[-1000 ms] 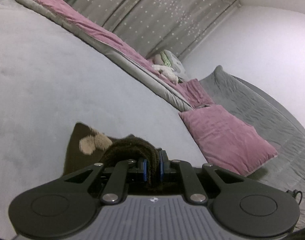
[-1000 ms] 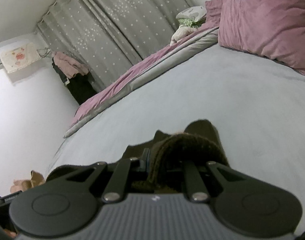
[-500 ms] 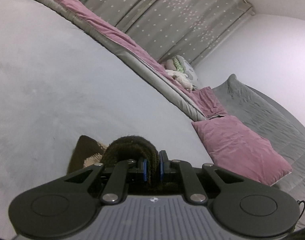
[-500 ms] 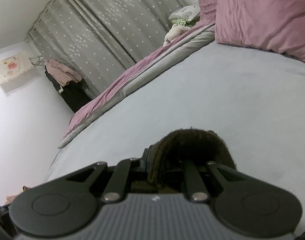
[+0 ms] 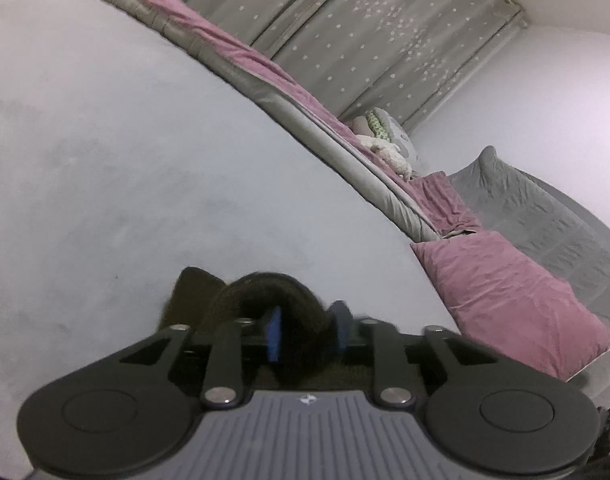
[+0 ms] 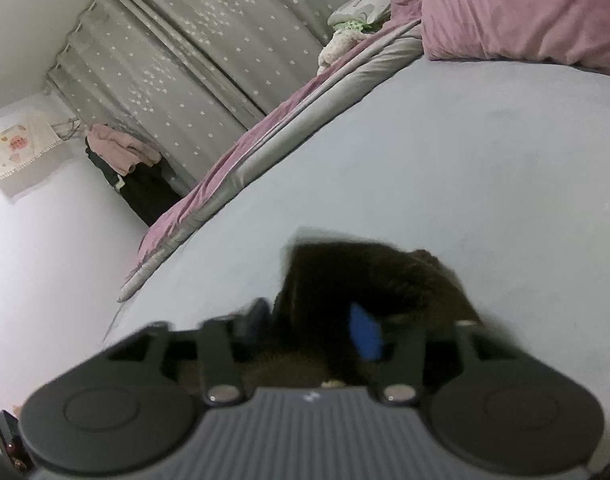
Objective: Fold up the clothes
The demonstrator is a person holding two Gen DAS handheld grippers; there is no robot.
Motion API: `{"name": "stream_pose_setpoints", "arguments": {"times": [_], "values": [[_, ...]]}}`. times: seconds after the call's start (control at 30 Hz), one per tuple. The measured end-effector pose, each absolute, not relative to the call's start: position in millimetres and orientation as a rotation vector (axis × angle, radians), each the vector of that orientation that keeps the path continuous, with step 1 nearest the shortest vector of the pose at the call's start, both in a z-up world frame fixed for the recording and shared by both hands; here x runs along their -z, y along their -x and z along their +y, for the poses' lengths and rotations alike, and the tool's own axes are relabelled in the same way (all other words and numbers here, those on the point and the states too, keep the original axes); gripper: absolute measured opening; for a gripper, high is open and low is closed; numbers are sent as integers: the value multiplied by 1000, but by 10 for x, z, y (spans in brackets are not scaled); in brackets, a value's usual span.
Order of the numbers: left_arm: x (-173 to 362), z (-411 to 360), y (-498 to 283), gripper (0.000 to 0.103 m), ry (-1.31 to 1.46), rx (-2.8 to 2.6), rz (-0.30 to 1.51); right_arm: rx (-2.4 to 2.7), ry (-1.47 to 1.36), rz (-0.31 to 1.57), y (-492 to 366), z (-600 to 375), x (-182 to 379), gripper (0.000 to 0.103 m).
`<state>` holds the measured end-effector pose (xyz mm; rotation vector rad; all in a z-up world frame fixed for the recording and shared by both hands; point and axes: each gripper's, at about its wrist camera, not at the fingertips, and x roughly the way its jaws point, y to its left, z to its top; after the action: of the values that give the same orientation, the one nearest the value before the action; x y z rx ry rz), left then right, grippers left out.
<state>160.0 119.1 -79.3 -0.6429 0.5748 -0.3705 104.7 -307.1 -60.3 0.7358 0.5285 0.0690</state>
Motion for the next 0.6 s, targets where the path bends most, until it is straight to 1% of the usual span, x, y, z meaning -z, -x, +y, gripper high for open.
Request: {"name": "stream_pose_setpoints", "arguments": {"times": [0.03, 0.07, 0.1, 0.13, 0.3, 0.43, 0.6], "values": [[784, 1190, -1582, 43, 636, 366, 569, -77, -739, 525, -1043, -3081, 610, 72], [771, 1191, -1566, 46, 631, 362, 566, -86, -743, 522, -1040, -3090, 618, 75], [758, 1192, -1549, 50, 626, 357, 562, -92, -746, 520, -1036, -3104, 621, 76], [746, 1193, -1533, 51, 621, 353, 558, -89, -746, 518, -1028, -3110, 619, 76], [670, 1272, -1435, 53, 569, 294, 596, -57, -743, 517, -935, -3124, 576, 81], [618, 1371, -1316, 53, 569, 218, 616, -6, -694, 511, -782, -3093, 480, 82], [542, 1315, -1120, 53, 559, 223, 567, 35, -626, 499, -619, -2967, 364, 82]]}}
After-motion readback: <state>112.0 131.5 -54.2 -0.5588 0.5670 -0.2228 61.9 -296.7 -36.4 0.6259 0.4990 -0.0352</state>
